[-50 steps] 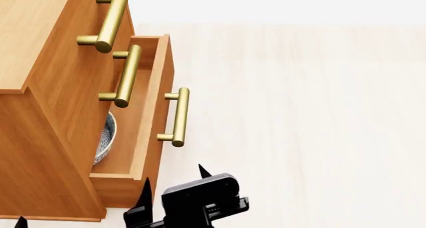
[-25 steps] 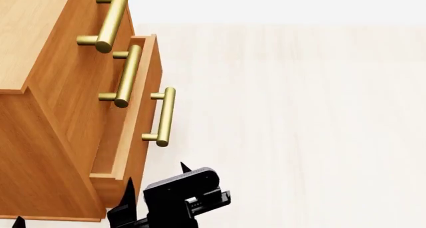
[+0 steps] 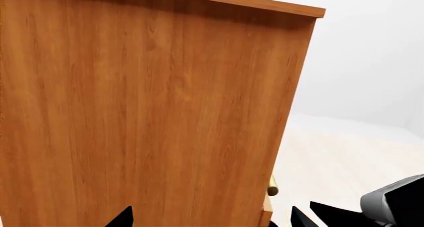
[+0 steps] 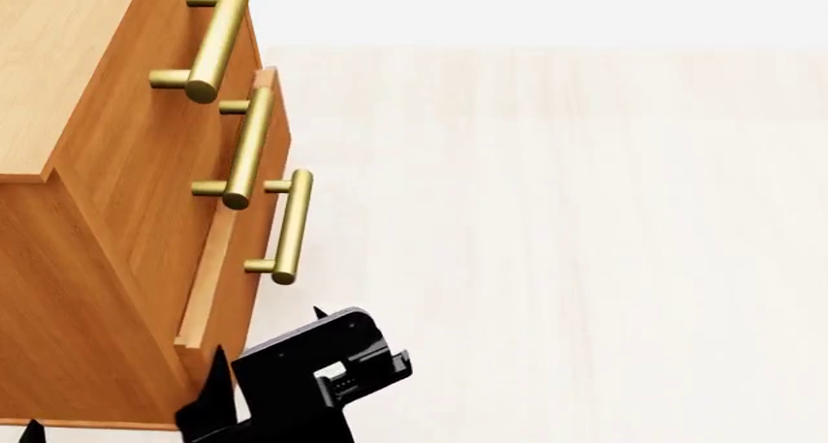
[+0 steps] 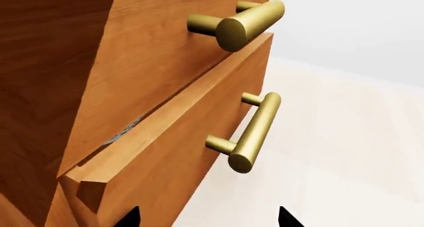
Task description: Put the bowl in the bottom drawer of the cabinet and close it.
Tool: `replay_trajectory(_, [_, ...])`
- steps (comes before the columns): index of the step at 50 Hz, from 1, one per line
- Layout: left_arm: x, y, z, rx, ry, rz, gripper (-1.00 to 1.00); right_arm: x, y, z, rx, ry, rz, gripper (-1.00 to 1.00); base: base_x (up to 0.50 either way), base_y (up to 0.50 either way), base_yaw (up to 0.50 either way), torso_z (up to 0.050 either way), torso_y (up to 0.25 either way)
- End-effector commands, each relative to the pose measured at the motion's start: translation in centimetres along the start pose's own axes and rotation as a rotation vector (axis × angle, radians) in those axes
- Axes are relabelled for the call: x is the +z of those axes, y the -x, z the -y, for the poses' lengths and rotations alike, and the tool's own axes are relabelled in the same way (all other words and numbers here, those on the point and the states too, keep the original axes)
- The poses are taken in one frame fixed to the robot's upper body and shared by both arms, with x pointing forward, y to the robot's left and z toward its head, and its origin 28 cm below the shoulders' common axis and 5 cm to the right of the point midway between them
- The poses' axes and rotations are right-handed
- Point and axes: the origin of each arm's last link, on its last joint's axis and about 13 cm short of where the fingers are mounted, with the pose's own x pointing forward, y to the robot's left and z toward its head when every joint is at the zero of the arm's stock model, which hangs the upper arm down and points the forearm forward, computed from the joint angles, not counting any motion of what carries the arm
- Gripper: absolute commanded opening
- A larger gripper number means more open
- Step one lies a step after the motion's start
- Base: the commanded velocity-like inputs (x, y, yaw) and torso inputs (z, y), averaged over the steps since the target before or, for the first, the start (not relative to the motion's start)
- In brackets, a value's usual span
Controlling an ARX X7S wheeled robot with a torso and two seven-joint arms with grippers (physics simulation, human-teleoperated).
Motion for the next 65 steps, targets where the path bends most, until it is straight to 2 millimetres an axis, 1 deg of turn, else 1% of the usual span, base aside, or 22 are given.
replay_trajectory(1, [0.0,0.0,0.0,0.002,0.000,-0.001,1.00,0.2,-0.6,-0.3,0.028,0.022,-0.014,1.00,0.00,0.00,0.00,0.000,0.000])
replay_trajectory(7, [0.2,0.0,0.1,0.002,-0.002,-0.002,1.00,0.5,-1.0,-0.4,0.041,0.029,-0.010,1.00,0.00,0.00,0.00,0.000,0.000])
replay_trajectory(20, [0.1,0.0,0.0,0.003,-0.001,-0.003,1.00,0.6,-1.7,-1.1,0.069,0.032,-0.009,1.00,0.00,0.00,0.00,0.000,0.000])
replay_trajectory(31, [0.0,0.0,0.0,0.005,-0.001,-0.003,1.00,1.3,-2.0,-1.6,0.087,0.039,0.001,1.00,0.00,0.00,0.00,0.000,-0.002])
replay_trajectory(42, [-0.2,0.0,-0.1,0.004,0.000,-0.002,1.00,1.6,-1.9,-1.6,0.091,0.041,0.005,1.00,0.00,0.00,0.00,0.000,0.000])
replay_trajectory(50, [-0.3,0.0,-0.2,0.003,0.001,-0.003,1.00,1.5,-1.8,-1.2,0.080,0.034,0.005,1.00,0.00,0.00,0.00,0.000,0.000])
replay_trajectory(60, [-0.3,0.0,0.0,-0.001,0.000,-0.006,1.00,1.7,-0.7,-0.1,0.037,0.007,0.008,1.00,0.00,0.00,0.00,0.000,0.000])
replay_trajectory(65, [-0.3,0.0,0.3,-0.009,-0.002,-0.009,1.00,1.9,0.2,0.9,-0.005,-0.011,0.015,1.00,0.00,0.00,0.00,0.000,0.000])
